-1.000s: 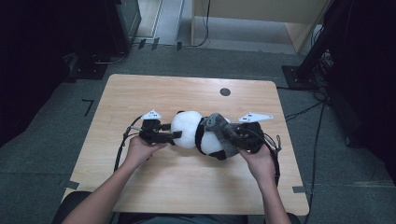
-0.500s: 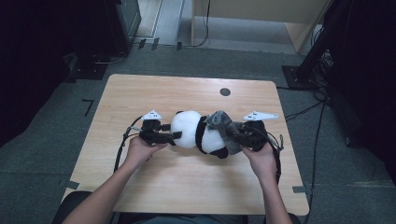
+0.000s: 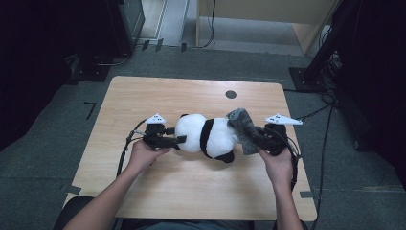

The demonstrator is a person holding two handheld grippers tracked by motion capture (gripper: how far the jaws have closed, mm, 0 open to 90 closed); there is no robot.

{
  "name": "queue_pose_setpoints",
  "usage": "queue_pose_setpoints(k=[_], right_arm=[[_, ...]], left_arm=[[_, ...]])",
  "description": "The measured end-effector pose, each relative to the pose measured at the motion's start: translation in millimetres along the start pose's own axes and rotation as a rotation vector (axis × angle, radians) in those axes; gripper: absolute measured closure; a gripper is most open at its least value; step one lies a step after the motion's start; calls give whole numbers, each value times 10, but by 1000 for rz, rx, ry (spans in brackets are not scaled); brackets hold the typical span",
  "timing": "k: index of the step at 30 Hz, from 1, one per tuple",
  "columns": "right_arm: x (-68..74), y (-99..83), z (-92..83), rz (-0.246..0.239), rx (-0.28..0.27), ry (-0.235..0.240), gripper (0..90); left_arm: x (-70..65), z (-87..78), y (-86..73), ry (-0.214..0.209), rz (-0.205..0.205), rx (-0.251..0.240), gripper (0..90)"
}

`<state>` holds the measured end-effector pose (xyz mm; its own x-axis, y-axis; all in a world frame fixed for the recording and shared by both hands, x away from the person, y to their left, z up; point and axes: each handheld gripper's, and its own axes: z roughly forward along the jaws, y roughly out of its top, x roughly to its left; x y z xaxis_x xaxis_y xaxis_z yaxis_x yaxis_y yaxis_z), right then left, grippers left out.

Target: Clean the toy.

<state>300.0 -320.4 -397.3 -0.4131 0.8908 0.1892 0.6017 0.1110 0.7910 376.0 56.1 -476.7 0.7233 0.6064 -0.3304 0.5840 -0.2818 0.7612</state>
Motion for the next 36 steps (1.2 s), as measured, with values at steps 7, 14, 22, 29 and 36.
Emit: queue_pose_setpoints(k=[7,14,22,29,36], right_arm=[[37,-104,287,4,40,13,752],[-107,-173,393,57,37,45,753],[-217,-275,490,66,94,12,756],[-233,-354,655,85,164,20,760],[-260,-402,795,102,231,28,758]], left_arm=[[8,12,-2,-8,-9,-7,339],[4,20,-1,-13,-4,-12,335],[3,20,-2,-14,-3,-9,334],[6,18,-8,-10,-2,-3,333],[12,15,-11,-14,-3,0,330]])
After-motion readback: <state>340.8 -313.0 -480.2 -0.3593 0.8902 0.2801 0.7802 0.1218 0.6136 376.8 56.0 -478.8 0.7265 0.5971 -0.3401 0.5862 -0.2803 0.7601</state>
